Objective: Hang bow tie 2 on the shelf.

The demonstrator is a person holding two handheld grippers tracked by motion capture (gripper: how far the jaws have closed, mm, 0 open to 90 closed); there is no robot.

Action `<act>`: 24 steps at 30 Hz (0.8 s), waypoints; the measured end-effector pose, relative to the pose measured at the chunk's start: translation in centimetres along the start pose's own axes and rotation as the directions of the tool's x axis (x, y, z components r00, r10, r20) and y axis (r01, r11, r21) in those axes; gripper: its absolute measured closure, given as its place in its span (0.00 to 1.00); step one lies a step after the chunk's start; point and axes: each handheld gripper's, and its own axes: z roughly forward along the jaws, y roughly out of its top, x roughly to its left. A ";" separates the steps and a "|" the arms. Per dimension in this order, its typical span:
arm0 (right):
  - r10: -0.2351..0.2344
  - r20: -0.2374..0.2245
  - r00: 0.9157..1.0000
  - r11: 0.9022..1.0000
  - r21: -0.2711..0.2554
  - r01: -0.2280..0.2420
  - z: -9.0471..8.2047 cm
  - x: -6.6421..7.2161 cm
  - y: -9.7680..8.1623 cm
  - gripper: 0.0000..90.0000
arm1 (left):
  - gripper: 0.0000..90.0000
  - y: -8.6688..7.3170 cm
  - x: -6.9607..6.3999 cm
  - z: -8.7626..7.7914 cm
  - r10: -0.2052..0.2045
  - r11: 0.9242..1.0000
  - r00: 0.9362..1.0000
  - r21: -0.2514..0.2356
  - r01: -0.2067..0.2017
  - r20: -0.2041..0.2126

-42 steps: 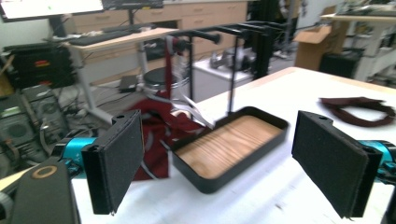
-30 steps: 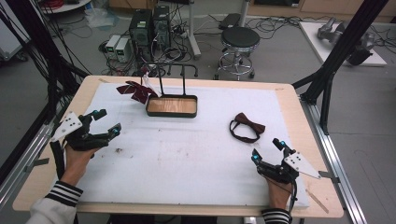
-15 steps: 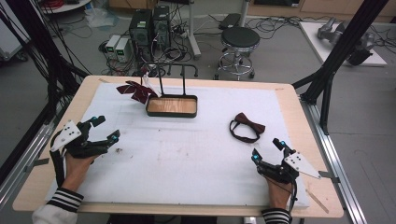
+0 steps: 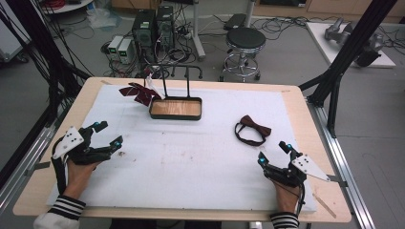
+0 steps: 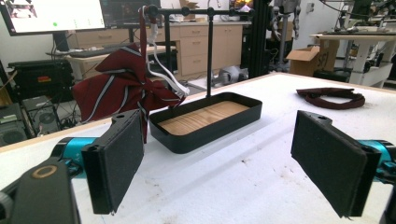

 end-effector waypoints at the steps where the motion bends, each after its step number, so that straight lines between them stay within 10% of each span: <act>1: 0.003 -0.003 1.000 1.000 0.000 -0.003 0.0 -0.1 0.2 0.11 | 0.19 -0.1 -0.1 0.0 0.001 1.000 1.000 -0.002 -0.001 -0.001; 15: -0.046 -0.092 0.995 0.987 0.149 0.059 1.6 -2.1 4.5 0.11 | 0.19 -1.6 -1.4 -0.1 0.033 0.999 0.999 0.006 -0.033 -0.018; 24: -0.087 -0.145 0.986 0.943 0.308 0.129 4.1 -4.3 7.2 0.11 | 0.19 -2.1 -1.7 -0.4 0.057 0.998 0.998 0.008 -0.057 -0.027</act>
